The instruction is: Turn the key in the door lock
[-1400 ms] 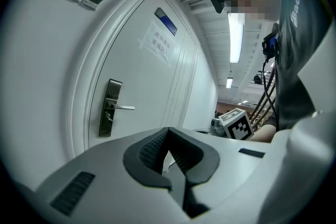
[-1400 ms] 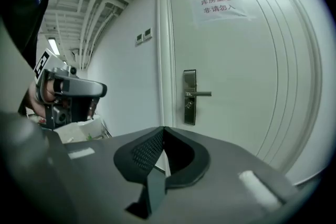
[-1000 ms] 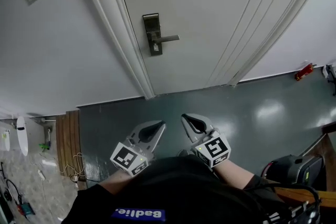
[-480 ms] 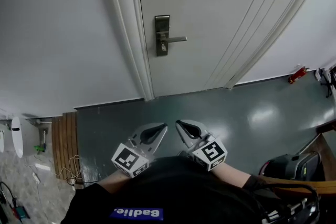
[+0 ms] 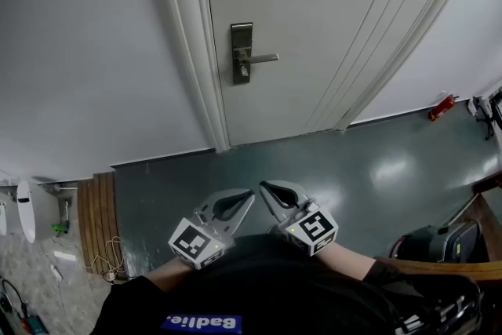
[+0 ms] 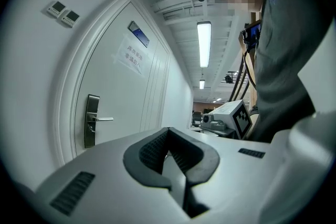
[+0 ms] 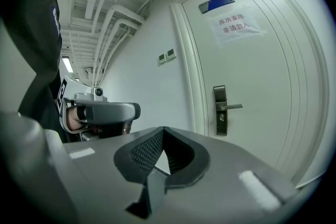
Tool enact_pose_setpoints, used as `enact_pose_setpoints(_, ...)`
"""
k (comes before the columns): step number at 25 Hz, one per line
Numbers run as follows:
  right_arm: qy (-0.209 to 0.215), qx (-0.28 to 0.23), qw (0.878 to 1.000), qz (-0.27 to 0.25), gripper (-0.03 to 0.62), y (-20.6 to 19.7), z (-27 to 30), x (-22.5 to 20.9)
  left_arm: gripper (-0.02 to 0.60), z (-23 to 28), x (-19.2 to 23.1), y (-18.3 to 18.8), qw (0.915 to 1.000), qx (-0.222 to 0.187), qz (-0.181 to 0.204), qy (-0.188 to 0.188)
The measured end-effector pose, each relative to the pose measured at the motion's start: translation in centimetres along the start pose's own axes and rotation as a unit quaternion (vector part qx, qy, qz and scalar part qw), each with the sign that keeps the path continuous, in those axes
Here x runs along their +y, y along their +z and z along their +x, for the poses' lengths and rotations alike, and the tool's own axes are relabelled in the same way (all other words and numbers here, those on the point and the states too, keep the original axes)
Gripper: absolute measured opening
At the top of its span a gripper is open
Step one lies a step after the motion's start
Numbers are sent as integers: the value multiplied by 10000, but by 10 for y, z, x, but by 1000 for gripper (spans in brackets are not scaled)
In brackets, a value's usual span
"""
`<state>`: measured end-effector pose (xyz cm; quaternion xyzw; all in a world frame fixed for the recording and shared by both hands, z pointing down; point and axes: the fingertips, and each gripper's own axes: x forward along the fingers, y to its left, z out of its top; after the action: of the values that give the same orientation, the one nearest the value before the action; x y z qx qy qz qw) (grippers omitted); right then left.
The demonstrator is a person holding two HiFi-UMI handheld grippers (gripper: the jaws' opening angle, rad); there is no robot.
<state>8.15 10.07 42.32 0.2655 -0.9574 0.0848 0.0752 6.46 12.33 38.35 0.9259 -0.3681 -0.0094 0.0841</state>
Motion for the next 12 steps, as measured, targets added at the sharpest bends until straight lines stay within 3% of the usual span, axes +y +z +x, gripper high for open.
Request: enact_pose_setpoints(12, 97, 19, 9999, 32, 0, 1, 1, 5, -6, -9, 2, 7, 9999, -43, 87, 94)
